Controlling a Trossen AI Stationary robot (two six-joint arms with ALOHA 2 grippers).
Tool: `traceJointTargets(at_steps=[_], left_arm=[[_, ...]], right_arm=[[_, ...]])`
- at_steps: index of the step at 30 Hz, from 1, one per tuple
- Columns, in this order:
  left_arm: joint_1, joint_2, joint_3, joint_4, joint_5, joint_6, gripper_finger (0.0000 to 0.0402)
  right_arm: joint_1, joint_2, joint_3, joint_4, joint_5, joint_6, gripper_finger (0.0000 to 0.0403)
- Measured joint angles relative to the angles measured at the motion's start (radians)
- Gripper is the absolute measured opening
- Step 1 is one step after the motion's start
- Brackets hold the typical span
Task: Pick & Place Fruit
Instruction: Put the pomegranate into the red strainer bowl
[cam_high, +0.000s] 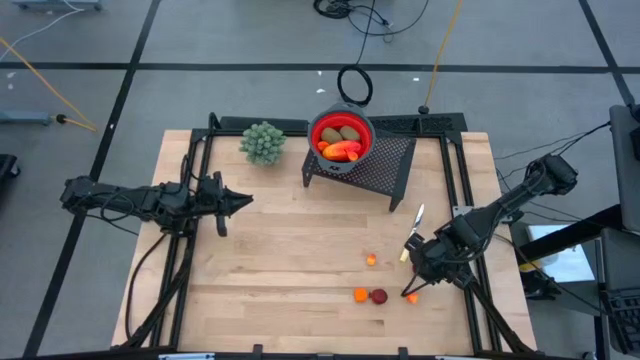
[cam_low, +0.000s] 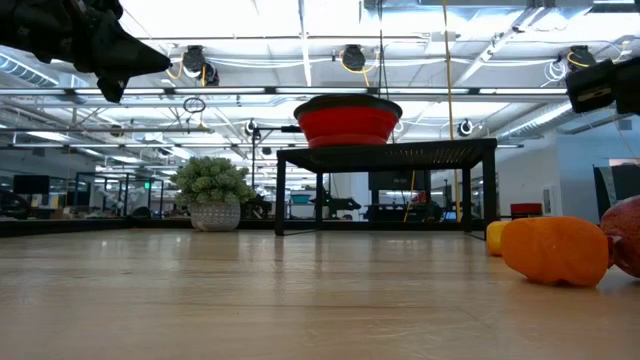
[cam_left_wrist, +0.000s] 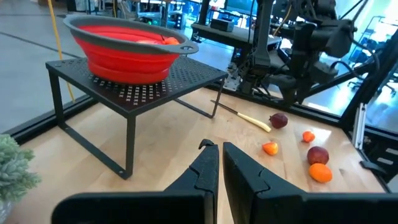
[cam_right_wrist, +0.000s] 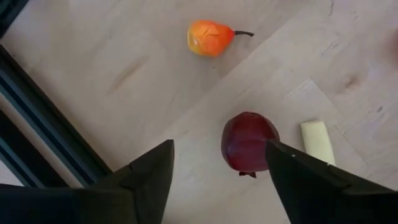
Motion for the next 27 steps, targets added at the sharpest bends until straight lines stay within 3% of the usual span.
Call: traceJointTargets(at_steps=[16,27], left_arm=[[0.0,0.0,0.0,0.0,0.0,0.004,0.0021],[0.0,0.0,0.0,0.0,0.0,0.003,0.0021]], right_arm=[[0.0,0.061,-0.001,0.009,0.103,-0.056,0.0267],[-0.002,0.062,-0.137,0.146,0.135,-0.058,0.0267]])
